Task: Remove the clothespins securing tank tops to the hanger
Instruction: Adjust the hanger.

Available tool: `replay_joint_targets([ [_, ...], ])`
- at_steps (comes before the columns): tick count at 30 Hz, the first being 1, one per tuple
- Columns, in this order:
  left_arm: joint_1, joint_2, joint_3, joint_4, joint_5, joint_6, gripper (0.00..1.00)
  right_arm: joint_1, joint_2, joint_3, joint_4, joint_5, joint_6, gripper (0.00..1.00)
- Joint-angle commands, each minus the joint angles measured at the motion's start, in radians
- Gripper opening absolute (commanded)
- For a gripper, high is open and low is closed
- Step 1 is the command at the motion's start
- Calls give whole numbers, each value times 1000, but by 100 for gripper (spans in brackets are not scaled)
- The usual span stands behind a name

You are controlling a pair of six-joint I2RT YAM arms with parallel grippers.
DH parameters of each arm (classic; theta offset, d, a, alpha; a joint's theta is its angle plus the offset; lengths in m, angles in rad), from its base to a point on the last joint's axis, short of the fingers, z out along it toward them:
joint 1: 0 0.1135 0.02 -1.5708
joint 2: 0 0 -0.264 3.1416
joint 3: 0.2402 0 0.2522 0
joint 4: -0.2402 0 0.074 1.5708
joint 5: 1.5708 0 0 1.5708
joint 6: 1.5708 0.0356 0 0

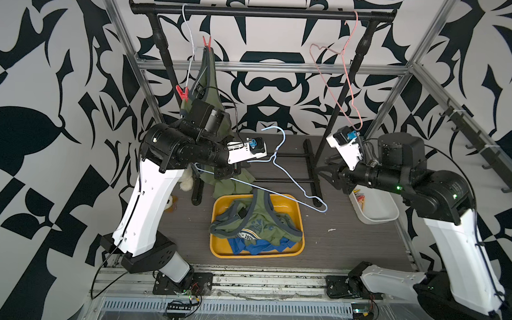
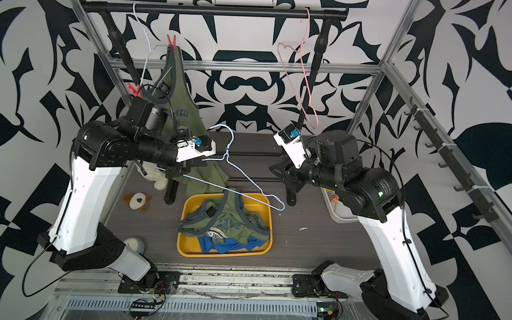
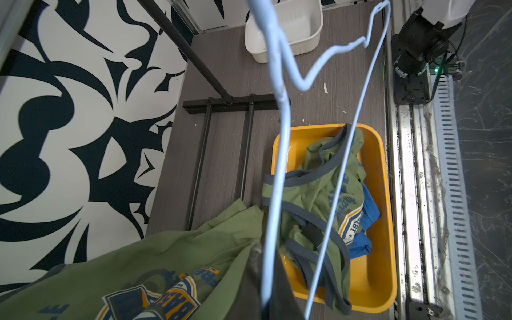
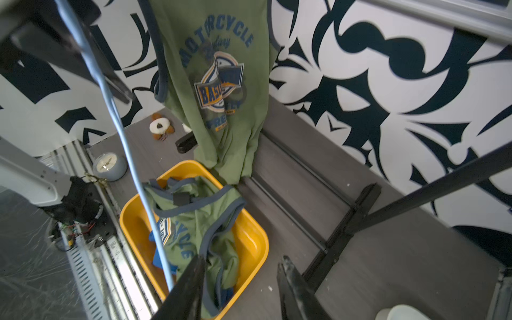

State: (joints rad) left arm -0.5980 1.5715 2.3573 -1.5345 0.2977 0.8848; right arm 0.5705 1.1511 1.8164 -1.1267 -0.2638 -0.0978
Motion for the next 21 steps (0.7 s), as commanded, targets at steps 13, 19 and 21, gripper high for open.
replay_joint_targets([
  [13, -3, 23, 57, -15, 2, 36, 0, -5, -65, -197, -53, -194, 122, 46],
  [19, -5, 36, 67, -5, -11, 40, 0, -4, -57, -235, -64, -214, 135, 46],
  [21, -6, 46, 75, 0, -12, 40, 0, -4, -64, -250, -59, -215, 149, 46],
])
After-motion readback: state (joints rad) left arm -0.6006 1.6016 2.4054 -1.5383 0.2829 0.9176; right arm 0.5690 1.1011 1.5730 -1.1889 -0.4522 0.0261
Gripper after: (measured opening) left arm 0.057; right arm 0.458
